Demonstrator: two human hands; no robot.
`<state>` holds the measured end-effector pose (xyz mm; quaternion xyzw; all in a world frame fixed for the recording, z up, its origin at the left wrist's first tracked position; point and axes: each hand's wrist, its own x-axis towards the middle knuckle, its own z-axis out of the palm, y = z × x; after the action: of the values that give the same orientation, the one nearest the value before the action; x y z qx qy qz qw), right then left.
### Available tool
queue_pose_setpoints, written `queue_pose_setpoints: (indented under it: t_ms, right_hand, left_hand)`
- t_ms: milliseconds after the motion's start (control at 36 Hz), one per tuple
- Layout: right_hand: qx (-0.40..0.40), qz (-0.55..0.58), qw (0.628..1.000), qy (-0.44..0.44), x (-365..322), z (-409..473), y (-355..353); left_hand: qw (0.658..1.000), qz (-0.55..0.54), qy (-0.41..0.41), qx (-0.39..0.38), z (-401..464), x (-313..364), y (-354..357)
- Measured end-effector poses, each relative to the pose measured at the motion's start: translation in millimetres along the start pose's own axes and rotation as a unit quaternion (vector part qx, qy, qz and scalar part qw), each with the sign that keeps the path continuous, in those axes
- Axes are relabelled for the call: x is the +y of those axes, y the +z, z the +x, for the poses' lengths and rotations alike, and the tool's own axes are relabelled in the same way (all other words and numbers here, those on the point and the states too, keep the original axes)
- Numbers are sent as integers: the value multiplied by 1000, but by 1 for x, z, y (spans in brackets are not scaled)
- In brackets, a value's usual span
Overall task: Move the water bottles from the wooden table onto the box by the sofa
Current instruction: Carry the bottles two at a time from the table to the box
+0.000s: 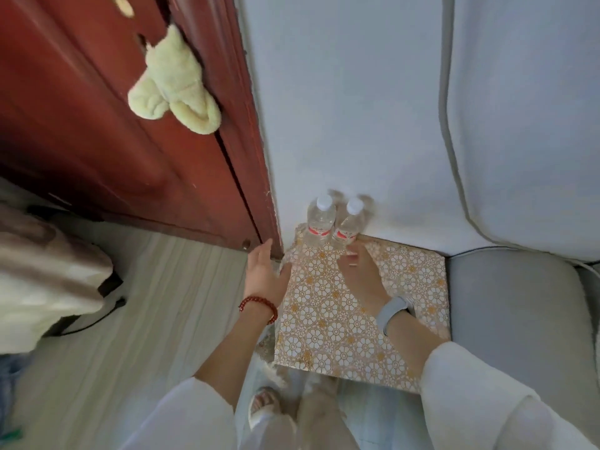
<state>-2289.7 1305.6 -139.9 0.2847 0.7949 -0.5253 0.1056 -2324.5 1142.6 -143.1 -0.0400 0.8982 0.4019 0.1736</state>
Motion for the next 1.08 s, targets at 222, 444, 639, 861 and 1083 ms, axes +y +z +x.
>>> queue_pose_setpoints:
  t_ms: [222,444,639,861,1083]
  right_hand:
    - [-173,-102,975,-96,-68,-102,75]
    - [-277,-132,925,-225,-136,-265,218]
    - [-445,-167,829,-295,-127,-475,358]
    - [-602,-293,598,-440,-72,-715,501]
    - [-598,-372,255,-663,-9,-891,638]
  left_hand:
    - [988,-21,-48,143,-108,-45,-105]
    - [936,-38,-111,333,-281,-161,-243]
    - [856,-37,-213,470,-498,-286,-320]
    - [706,-65,-399,581,-744,-424,-334]
    - [578,-63,-567,584,-914,-530,-328]
